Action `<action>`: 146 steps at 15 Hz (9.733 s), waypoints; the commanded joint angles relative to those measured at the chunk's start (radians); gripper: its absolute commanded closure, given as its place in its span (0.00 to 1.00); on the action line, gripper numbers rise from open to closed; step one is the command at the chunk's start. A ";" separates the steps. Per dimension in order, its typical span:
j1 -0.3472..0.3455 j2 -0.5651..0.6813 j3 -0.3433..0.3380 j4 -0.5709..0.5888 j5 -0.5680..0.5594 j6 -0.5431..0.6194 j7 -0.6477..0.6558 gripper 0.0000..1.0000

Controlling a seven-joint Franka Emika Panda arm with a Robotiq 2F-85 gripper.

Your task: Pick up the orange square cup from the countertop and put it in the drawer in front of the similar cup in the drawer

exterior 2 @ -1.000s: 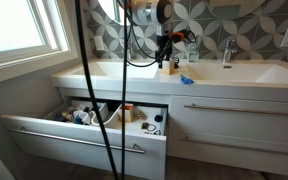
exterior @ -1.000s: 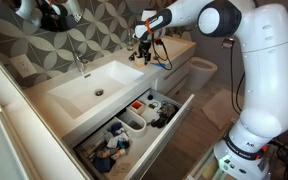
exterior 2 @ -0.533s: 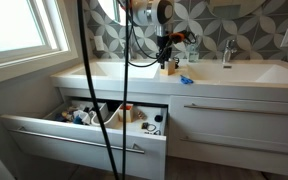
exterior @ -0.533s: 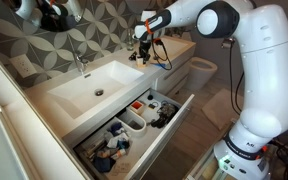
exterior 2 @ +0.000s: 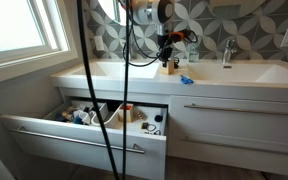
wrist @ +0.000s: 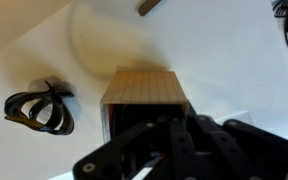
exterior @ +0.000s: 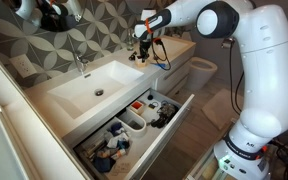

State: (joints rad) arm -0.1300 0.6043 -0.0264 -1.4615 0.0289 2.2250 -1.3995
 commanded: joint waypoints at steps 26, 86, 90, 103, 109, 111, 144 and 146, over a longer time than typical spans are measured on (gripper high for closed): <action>0.136 -0.761 0.064 -0.861 0.012 0.036 0.027 0.98; 0.116 -0.089 0.089 -1.028 -0.299 0.922 -0.033 0.98; 0.107 -0.038 0.098 -0.982 -0.316 0.945 -0.021 0.98; 0.151 0.010 0.062 -0.945 -0.353 0.995 0.050 0.69; 0.231 -0.007 -0.017 -0.958 -0.370 1.048 0.090 0.33; 0.277 -0.023 -0.064 -0.969 -0.369 1.064 0.100 0.21; 0.154 -0.555 0.161 -1.207 0.097 0.592 0.163 0.00; 0.157 -0.529 0.115 -1.202 -0.064 0.617 0.348 0.00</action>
State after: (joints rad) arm 0.0149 0.0513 0.1403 -2.6682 0.1187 2.8190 -1.2295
